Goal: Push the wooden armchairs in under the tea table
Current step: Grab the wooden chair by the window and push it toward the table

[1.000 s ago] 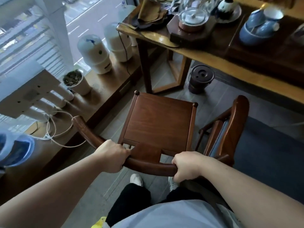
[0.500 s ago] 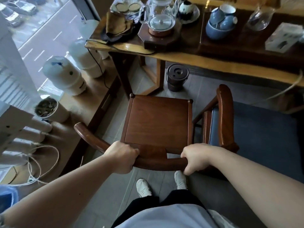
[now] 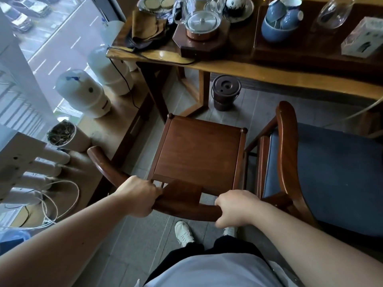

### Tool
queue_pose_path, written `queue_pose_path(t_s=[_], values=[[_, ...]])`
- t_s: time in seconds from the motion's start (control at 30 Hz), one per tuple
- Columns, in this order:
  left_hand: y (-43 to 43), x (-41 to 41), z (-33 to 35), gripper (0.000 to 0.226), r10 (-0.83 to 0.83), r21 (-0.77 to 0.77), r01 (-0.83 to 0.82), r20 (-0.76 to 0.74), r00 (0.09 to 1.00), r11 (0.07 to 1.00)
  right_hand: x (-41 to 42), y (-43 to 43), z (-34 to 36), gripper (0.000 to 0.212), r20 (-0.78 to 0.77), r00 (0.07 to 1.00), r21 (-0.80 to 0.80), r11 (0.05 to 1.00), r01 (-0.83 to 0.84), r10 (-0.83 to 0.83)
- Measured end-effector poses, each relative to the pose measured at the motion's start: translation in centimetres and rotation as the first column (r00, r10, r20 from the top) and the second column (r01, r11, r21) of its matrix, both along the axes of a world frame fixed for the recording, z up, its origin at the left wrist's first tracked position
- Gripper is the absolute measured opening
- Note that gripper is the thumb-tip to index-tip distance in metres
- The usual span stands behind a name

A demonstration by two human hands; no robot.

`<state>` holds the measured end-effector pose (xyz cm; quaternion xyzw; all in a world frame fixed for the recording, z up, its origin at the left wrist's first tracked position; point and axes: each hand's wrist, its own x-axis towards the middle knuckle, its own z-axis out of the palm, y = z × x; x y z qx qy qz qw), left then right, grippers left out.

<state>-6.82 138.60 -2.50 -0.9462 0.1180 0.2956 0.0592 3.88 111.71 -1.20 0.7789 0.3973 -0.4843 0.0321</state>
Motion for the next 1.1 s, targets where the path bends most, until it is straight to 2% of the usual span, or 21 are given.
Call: queue_pose_path(t_s=[0.33,0.53,0.67,0.9,1.03,1.1], values=[[2.4,3.2,1.2,0.033,-0.02,0.077,0.019,0.014,1.0,0.997,1.0,2.8,-0.1,0.026,0.038,0.997,0.06,0.996,0.063,-0.065],[-0.4,6.1,1.0,0.02,0.018,0.011,-0.018,0.023,1.0,1.0,5.3,0.2,0.3,0.026,0.054,0.996,0.037,0.997,0.066,-0.068],[-2.1,7.4,1.0,0.023,0.011,0.004,-0.011,0.029,1.0,1.0,7.0,-1.1,0.6,0.031,0.053,0.996,0.018,0.997,0.073,-0.074],[-2.6,7.4,1.8,0.021,-0.028,0.04,0.028,0.014,0.999,0.999,5.5,-1.8,0.5,0.024,0.035,0.994,0.017,0.995,0.102,-0.102],[-3.3,7.0,1.5,0.023,-0.035,0.013,0.035,0.006,0.999,0.999,5.0,-2.7,0.6,0.033,0.031,0.994,-0.004,0.994,0.109,-0.109],[-3.6,6.8,1.3,0.024,-0.03,-0.002,0.03,0.007,1.0,1.0,5.0,-3.1,0.5,0.03,0.028,0.993,0.0,0.994,0.113,-0.113]])
